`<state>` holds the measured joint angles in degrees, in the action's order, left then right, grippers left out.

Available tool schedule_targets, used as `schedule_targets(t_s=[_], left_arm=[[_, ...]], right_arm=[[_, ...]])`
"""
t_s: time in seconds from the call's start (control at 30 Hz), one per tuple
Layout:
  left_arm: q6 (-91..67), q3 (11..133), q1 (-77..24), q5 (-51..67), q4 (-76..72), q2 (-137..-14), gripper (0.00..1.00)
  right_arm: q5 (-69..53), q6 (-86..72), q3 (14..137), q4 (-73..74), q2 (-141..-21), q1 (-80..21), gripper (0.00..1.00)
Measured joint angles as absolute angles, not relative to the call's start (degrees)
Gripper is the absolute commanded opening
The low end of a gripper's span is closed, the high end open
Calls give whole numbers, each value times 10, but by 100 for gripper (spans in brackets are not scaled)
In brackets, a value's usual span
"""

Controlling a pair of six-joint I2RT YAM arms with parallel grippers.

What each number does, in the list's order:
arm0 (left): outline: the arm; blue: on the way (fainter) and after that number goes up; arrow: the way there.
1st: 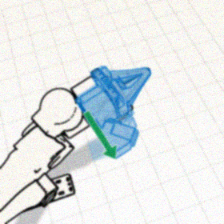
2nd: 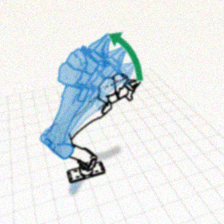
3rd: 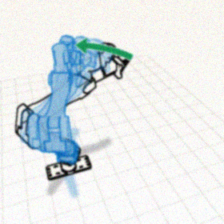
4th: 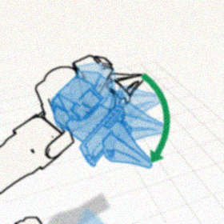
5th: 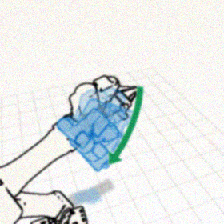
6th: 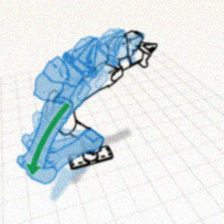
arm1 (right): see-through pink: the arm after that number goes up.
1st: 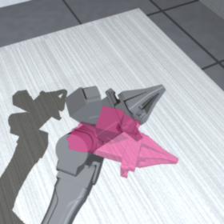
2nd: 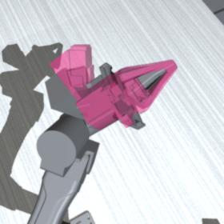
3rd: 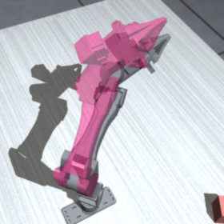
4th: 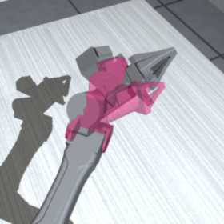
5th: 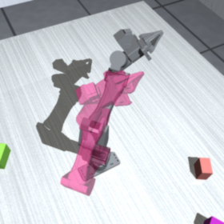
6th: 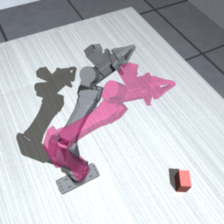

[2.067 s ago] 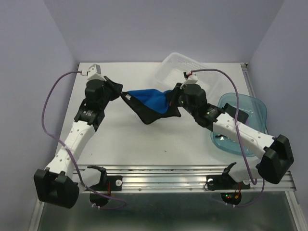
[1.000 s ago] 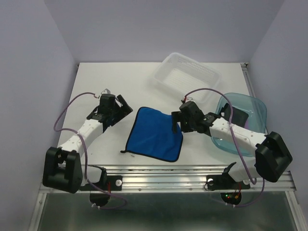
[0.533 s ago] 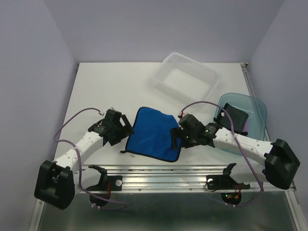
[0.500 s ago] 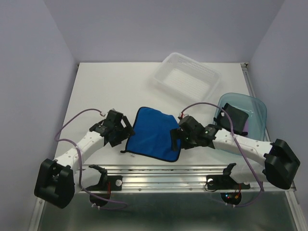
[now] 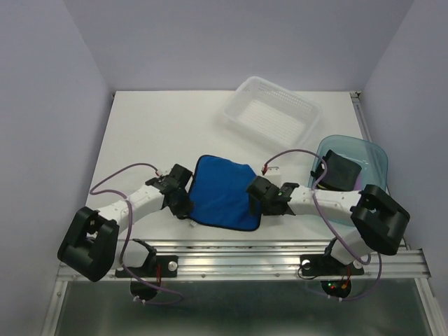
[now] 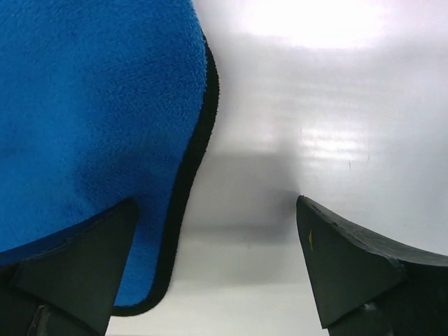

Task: Fold and stack the towels
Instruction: Flatten out the crumpled towel

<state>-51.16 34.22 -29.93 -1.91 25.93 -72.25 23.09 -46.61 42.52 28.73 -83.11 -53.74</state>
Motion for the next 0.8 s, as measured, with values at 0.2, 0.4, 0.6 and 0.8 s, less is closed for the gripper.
schedule_targets(t_s=[0.2,0.4,0.6,0.8], left_arm=[[-515,349,-303,-20,230,-743,22],[-514,378,-303,-39,201,-783,24],[-516,376,-303,-57,198,-775,44],[-524,348,-303,-68,206,-737,46]], right_arm=[[303,-469,503,276,-919,-535,98],[334,-459,555,263,-970,-510,98],[322,-448,546,265,-948,-499,99],[245,-430,488,260,-835,-499,97]])
